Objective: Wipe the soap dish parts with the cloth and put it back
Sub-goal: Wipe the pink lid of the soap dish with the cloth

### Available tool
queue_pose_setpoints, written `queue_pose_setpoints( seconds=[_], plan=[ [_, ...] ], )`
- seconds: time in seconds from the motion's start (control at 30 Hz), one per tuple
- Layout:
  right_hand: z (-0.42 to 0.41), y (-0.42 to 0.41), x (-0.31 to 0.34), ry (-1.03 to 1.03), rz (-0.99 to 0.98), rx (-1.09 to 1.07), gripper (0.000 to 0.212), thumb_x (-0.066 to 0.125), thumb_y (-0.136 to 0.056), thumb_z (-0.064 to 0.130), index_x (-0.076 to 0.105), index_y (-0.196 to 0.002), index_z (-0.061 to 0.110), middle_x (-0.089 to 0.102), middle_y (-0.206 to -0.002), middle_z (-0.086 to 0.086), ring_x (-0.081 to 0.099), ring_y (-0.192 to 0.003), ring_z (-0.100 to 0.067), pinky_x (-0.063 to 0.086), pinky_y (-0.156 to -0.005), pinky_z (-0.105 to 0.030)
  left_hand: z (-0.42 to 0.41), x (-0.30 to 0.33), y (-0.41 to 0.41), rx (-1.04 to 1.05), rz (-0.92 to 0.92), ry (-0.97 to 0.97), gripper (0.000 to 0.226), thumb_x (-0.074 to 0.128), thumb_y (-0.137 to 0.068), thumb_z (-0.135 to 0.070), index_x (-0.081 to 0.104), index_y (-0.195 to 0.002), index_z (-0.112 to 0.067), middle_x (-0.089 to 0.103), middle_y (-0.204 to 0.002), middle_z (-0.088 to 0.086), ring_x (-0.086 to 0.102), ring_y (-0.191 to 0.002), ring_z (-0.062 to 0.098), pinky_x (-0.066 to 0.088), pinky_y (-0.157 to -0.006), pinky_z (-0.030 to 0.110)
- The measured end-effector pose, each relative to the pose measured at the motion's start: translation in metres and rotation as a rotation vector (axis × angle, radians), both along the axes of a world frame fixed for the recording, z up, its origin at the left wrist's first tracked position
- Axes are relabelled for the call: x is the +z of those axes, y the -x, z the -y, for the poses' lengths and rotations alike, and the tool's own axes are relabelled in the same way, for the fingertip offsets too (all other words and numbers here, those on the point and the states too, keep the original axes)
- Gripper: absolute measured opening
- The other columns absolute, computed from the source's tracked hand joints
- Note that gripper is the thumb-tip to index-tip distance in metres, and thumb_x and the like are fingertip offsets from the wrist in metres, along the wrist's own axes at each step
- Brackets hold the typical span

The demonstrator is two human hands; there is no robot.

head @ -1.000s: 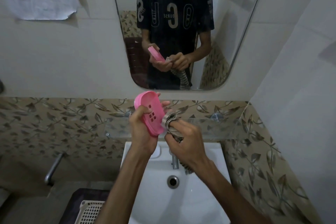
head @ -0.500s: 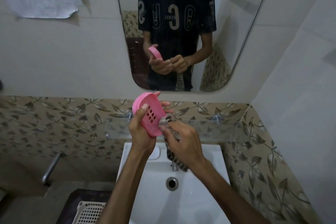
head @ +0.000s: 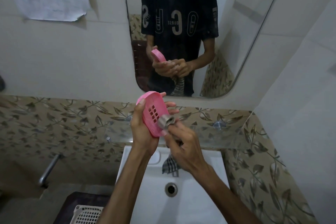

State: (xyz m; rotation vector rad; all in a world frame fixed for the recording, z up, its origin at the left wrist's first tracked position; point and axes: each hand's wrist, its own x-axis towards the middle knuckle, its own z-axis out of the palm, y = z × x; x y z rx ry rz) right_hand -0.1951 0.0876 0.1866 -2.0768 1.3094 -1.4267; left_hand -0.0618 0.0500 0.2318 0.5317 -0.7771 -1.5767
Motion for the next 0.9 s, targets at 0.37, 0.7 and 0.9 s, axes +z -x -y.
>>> queue_pose_setpoints(
  seconds=[0.37,0.7,0.9],
  plan=[
    [0.004,0.014,-0.002,-0.024,-0.089,-0.068,0.026,0.061,-0.102,0.031,0.076,-0.120,0.020,0.071,-0.101,0.000,0.065,-0.083,-0.017,0.056,-0.071,-0.041,0.005,-0.001,0.002,-0.014,0.009,0.005,0.089,0.065,-0.085,-0.064,0.055,-0.144,0.002,0.067,-0.121,0.031,0.065,-0.107,0.045,0.052,-0.099,0.059],
    [0.002,0.017,-0.001,-0.029,-0.028,-0.206,0.022,0.061,-0.097,0.027,0.078,-0.104,0.014,0.067,-0.085,0.002,0.060,-0.072,-0.016,0.051,-0.061,-0.036,0.006,-0.001,0.006,0.057,0.103,0.059,0.069,0.050,-0.094,-0.052,0.061,-0.139,-0.001,0.069,-0.119,0.031,0.069,-0.102,0.042,0.057,-0.094,0.053],
    [0.002,0.022,0.001,-0.027,-0.059,-0.108,0.024,0.064,-0.098,0.020,0.080,-0.113,0.011,0.074,-0.098,-0.005,0.069,-0.082,-0.022,0.056,-0.070,-0.044,0.007,-0.006,0.007,0.040,0.114,0.011,0.063,0.041,-0.099,-0.045,0.061,-0.139,-0.001,0.071,-0.115,0.028,0.071,-0.097,0.038,0.060,-0.090,0.050]
  ],
)
